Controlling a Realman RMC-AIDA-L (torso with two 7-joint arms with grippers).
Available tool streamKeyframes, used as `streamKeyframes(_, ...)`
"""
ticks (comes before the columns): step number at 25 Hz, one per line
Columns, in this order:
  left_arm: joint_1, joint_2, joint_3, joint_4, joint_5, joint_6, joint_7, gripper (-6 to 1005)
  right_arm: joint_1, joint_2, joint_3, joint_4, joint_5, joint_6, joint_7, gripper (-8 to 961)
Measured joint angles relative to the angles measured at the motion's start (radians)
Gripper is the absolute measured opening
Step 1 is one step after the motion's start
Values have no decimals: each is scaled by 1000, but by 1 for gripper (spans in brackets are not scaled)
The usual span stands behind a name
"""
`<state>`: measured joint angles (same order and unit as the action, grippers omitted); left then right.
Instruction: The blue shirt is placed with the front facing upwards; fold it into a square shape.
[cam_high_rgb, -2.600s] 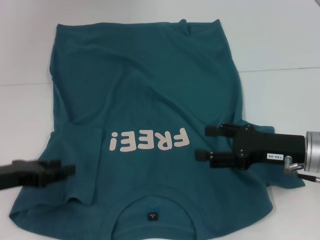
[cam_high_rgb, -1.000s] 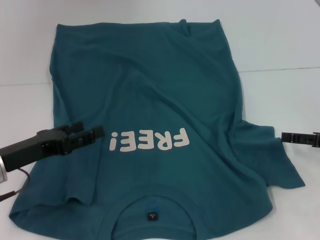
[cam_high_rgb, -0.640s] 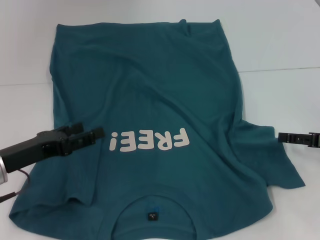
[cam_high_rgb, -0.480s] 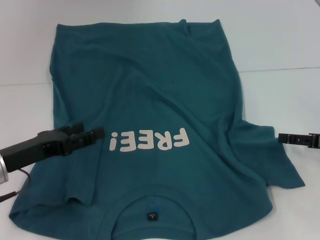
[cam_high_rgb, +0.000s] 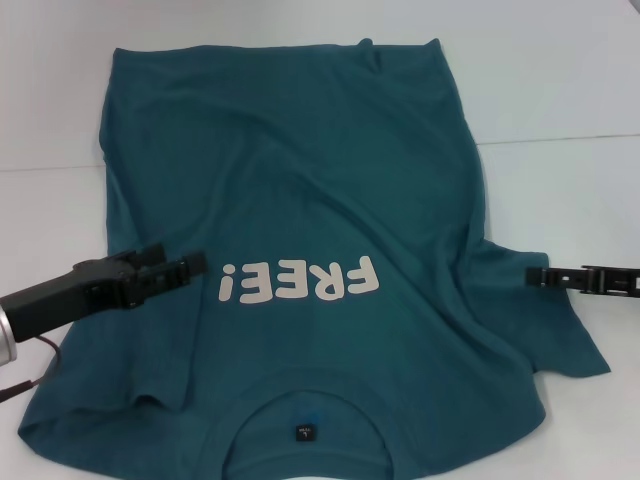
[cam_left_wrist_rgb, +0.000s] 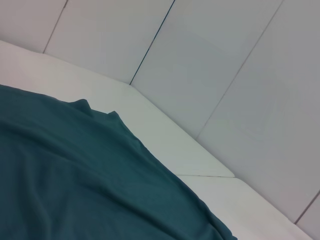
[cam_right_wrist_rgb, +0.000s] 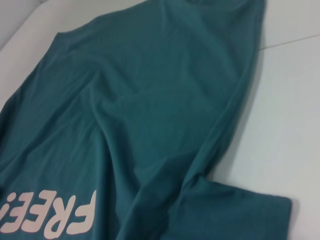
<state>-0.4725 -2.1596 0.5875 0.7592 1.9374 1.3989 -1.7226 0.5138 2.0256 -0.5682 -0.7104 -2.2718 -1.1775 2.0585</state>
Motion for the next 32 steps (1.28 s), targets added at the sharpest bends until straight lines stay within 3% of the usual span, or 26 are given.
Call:
streamKeyframes(18, 0, 2, 1, 0, 0, -11, 2, 887, 28, 5, -16, 26, 0, 43, 1, 806)
streamKeyframes(32, 0, 3, 18, 6, 24, 2, 5, 887, 29, -2, -28, 50, 0, 37, 2, 689)
